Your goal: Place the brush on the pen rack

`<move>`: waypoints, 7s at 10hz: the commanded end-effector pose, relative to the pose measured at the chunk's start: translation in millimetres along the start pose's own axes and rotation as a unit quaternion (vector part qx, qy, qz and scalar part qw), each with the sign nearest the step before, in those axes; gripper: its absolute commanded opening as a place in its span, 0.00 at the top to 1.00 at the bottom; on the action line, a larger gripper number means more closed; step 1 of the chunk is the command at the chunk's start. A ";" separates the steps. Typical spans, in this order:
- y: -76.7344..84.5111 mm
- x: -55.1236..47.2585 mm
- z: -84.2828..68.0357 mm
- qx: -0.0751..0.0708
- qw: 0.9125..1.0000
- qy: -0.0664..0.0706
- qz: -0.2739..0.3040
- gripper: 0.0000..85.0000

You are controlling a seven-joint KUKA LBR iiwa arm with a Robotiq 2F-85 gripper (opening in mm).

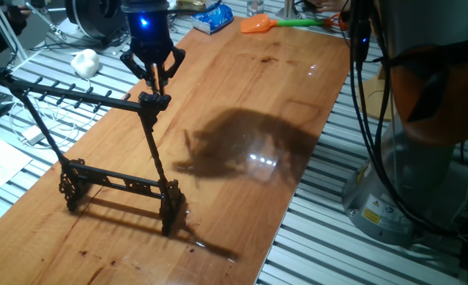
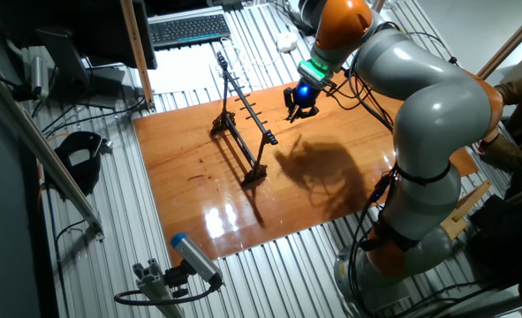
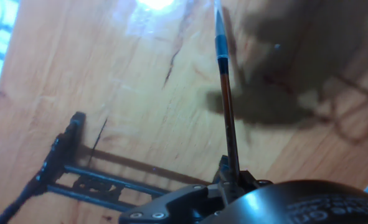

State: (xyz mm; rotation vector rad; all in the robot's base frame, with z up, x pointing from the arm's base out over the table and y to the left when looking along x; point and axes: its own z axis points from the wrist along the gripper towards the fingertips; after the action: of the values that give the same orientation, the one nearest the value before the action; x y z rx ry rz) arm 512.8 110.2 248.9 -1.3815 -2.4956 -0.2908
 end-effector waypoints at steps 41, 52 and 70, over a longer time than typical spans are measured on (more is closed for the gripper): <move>17.6 36.0 -34.1 -0.070 0.981 0.047 0.177 1.00; 17.6 36.0 -34.1 -0.071 0.984 0.052 0.156 1.00; 36.9 80.0 -10.5 -0.076 0.977 0.046 0.193 1.00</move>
State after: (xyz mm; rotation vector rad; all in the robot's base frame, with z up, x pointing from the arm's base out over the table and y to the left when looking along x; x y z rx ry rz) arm 504.2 190.6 286.8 -1.8289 -2.1102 -0.4535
